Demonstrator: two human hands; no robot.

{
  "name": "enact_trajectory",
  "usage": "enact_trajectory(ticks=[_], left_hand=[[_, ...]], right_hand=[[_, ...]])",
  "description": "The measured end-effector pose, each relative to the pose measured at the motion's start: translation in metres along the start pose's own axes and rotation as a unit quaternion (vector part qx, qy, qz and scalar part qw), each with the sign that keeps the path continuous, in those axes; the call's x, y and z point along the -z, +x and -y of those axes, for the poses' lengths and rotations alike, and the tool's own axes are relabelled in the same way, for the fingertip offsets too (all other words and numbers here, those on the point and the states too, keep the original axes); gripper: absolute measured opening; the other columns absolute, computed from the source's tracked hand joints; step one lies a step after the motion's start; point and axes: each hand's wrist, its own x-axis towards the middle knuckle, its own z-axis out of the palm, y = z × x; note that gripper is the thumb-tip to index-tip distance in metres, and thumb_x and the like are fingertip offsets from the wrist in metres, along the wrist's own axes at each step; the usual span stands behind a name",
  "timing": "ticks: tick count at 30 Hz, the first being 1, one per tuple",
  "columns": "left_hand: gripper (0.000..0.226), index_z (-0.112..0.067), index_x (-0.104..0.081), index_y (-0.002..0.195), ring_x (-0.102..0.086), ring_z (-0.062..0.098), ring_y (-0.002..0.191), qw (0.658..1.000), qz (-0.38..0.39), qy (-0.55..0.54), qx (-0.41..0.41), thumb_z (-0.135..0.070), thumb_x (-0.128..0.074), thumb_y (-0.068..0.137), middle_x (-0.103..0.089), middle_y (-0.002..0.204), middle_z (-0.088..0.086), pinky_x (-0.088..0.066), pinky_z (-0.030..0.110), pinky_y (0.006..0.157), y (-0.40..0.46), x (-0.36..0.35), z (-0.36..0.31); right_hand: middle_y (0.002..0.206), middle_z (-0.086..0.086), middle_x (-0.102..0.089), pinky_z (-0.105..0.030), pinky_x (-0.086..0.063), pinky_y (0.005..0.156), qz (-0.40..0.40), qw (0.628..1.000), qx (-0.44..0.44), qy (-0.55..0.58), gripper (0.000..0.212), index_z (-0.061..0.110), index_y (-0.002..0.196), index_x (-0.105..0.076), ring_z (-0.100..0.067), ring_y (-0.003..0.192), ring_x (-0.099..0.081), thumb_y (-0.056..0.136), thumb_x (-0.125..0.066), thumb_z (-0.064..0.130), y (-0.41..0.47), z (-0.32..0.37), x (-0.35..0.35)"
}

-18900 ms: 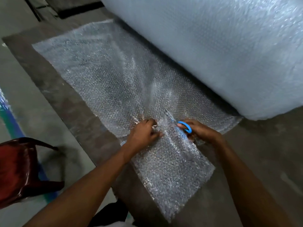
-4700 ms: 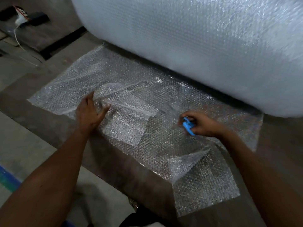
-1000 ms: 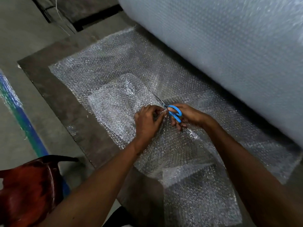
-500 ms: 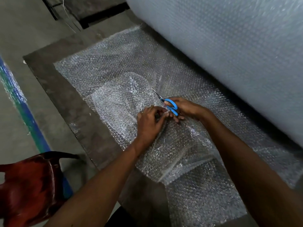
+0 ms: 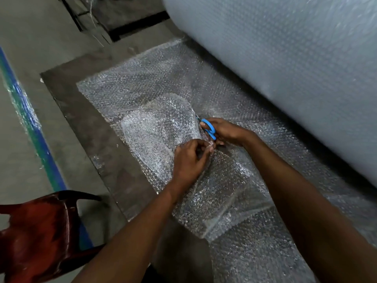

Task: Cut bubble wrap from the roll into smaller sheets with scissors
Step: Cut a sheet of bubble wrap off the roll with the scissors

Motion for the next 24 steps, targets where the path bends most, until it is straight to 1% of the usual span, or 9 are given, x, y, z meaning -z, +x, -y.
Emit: enact_trajectory(ticks=[2,4,6,8,11,13,17,21,24], left_hand=[[0.021,-0.04,-0.061,0.107,-0.062,0.005,0.085,1.0,-0.004,0.001,0.003,-0.061,-0.061,0.104,-0.06,0.089,-0.025,-0.053,0.05,0.095,-0.001,0.001,-0.001],[0.02,-0.042,-0.058,0.106,-0.061,0.002,0.085,1.0,0.002,-0.003,0.01,-0.061,-0.059,0.104,-0.058,0.088,-0.029,-0.051,0.05,0.098,-0.002,0.002,-0.003],[0.023,-0.04,-0.057,0.106,-0.062,0.001,0.082,1.0,0.007,-0.014,0.013,-0.063,-0.059,0.104,-0.06,0.087,-0.028,-0.053,0.049,0.095,-0.004,0.002,-0.004],[0.025,-0.04,-0.056,0.106,-0.064,0.0,0.081,0.999,0.008,-0.025,0.022,-0.064,-0.059,0.103,-0.064,0.088,-0.024,-0.057,0.048,0.089,-0.003,0.002,-0.003],[0.025,-0.042,-0.054,0.107,-0.065,0.0,0.081,0.999,0.005,-0.035,0.033,-0.065,-0.059,0.101,-0.065,0.09,-0.023,-0.059,0.049,0.086,-0.001,0.004,-0.004],[0.025,-0.042,-0.054,0.106,-0.065,-0.002,0.08,0.998,0.009,-0.046,0.04,-0.066,-0.058,0.101,-0.066,0.09,-0.023,-0.059,0.047,0.086,-0.001,0.005,-0.004],[0.031,-0.041,-0.058,0.106,-0.068,-0.001,0.082,0.994,0.015,-0.076,0.071,-0.071,-0.058,0.1,-0.07,0.09,-0.021,-0.059,0.049,0.089,-0.001,0.006,-0.006],[0.028,-0.044,-0.059,0.106,-0.068,-0.001,0.084,0.988,0.042,-0.11,0.095,-0.07,-0.06,0.098,-0.071,0.092,-0.023,-0.059,0.048,0.089,0.004,0.012,-0.008],[0.024,-0.043,-0.06,0.105,-0.067,-0.003,0.082,0.985,0.069,-0.118,0.102,-0.066,-0.063,0.099,-0.07,0.09,-0.024,-0.059,0.044,0.086,0.006,0.02,-0.009]], right_hand=[[0.056,0.008,-0.056,-0.019,-0.038,0.039,-0.002,1.0,0.004,0.0,0.029,0.016,0.086,-0.058,-0.004,0.041,-0.048,0.113,-0.053,0.025,0.006,0.004,-0.004],[0.055,0.009,-0.058,-0.015,-0.038,0.039,-0.009,1.0,0.003,0.002,0.03,0.013,0.087,-0.057,0.0,0.041,-0.05,0.114,-0.048,0.022,0.01,0.009,-0.008],[0.058,0.006,-0.061,-0.018,-0.039,0.04,-0.012,1.0,0.01,0.009,0.03,0.011,0.09,-0.057,-0.003,0.044,-0.053,0.114,-0.046,0.025,0.012,0.012,-0.009],[0.066,-0.003,-0.063,-0.021,-0.042,0.044,-0.009,1.0,0.018,-0.01,0.03,0.006,0.097,-0.059,-0.008,0.05,-0.056,0.114,-0.048,0.028,0.017,0.015,-0.008],[0.073,-0.018,-0.06,-0.021,-0.039,0.039,0.003,1.0,0.024,-0.012,0.035,-0.003,0.103,-0.059,-0.014,0.047,-0.056,0.113,-0.052,0.03,0.025,0.016,-0.007],[0.073,-0.018,-0.061,-0.021,-0.038,0.038,0.013,1.0,0.022,-0.009,0.038,-0.004,0.105,-0.059,-0.018,0.047,-0.057,0.112,-0.054,0.033,0.032,0.016,-0.007],[0.075,-0.02,-0.064,-0.023,-0.037,0.038,0.015,1.0,0.005,0.0,0.034,0.005,0.101,-0.059,-0.027,0.05,-0.059,0.11,-0.055,0.038,0.043,0.022,-0.005],[0.073,-0.019,-0.063,-0.023,-0.034,0.037,0.01,1.0,0.001,-0.004,0.037,0.007,0.098,-0.056,-0.026,0.049,-0.058,0.109,-0.057,0.042,0.055,0.028,-0.002],[0.075,-0.019,-0.059,-0.022,-0.03,0.038,0.015,1.0,0.006,-0.009,0.041,0.004,0.102,-0.057,-0.023,0.049,-0.057,0.105,-0.062,0.045,0.064,0.031,-0.003]])
